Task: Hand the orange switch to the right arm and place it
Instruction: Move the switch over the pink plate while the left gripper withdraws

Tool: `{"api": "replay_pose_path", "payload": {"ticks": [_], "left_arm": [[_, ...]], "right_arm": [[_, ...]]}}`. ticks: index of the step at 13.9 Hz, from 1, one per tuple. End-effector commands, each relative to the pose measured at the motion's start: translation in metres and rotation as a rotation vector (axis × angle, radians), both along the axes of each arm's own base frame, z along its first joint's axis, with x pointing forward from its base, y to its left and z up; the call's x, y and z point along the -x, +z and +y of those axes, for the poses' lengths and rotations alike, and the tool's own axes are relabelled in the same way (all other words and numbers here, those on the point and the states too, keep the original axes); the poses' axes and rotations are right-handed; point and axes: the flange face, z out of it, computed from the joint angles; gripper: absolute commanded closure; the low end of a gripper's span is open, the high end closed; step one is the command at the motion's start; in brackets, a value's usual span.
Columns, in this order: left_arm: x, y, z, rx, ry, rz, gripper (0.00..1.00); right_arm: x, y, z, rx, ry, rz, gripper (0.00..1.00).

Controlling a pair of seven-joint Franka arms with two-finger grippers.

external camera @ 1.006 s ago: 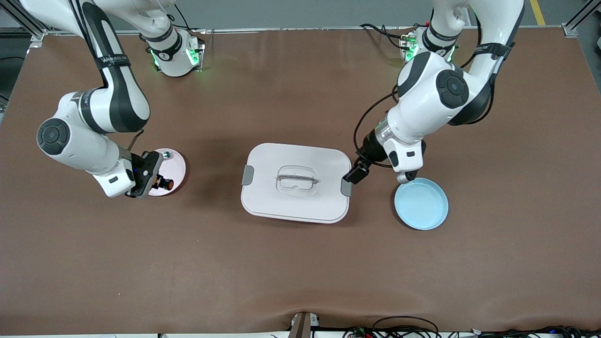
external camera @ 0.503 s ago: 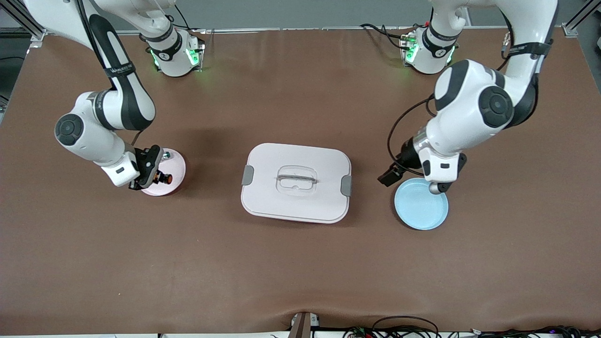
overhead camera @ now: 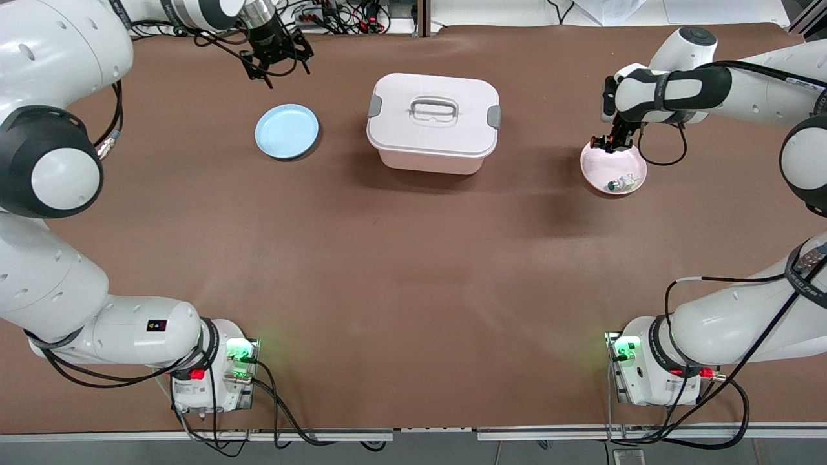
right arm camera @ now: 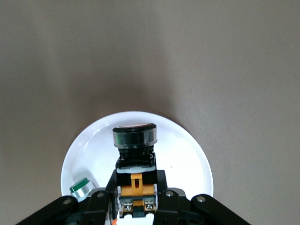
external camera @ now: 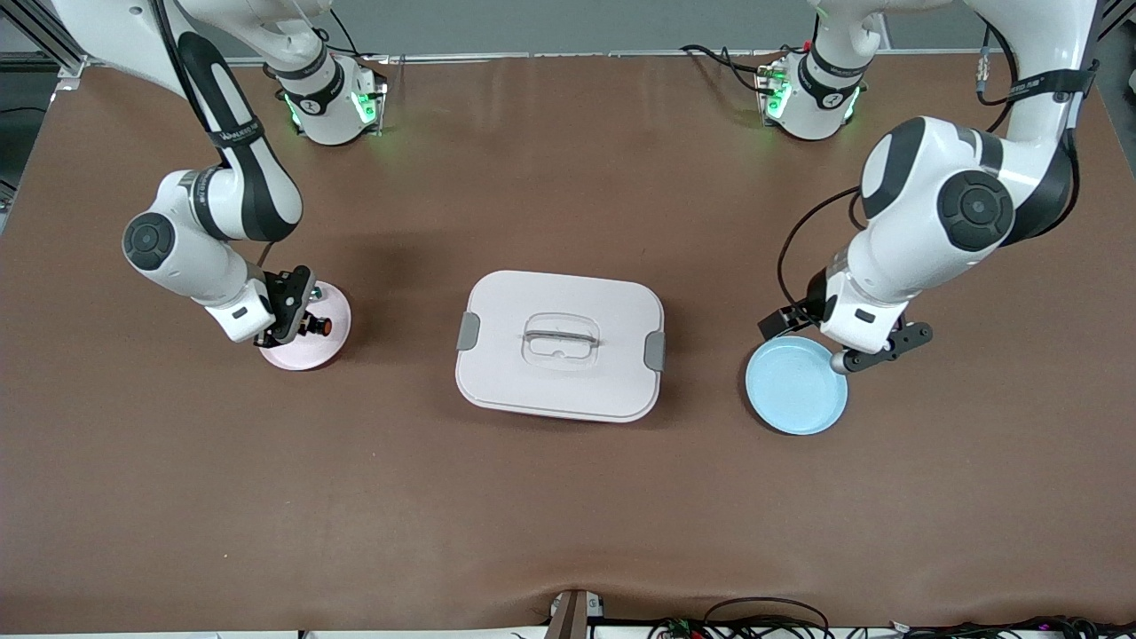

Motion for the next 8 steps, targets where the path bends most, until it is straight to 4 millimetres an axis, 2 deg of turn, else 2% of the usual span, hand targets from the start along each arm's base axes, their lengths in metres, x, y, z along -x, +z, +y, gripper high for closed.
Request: {"api": "replay_pose_path", "payload": {"ticks": [1, 2, 4, 7, 8], "left_arm": [[-0.001, 0.01, 0.031, -0.022, -0.122, -0.026, 0.0], [-0.002, 0.01, 0.037, -0.02, -0.2, -0.034, 0.0], [-0.009, 0.013, 0.062, -0.039, -0.308, -0.057, 0.0], [-0.019, 0.03, 0.089, -0.067, -0.301, -0.089, 0.0], [-0.021, 0.04, 0.092, -0.068, -0.297, -0.1, 0.0]], "right_arm": [[0.012, 0.001, -0.021, 0.006, 0.036, -0.027, 1.0], [0.012, -0.001, -0.025, 0.007, 0.041, -0.034, 1.0], [0.015, -0.01, -0.037, 0.013, 0.052, -0.06, 1.0], [0.014, -0.022, -0.041, 0.019, 0.059, -0.073, 1.0], [0.013, -0.024, -0.041, 0.02, 0.06, -0.077, 1.0]]}}
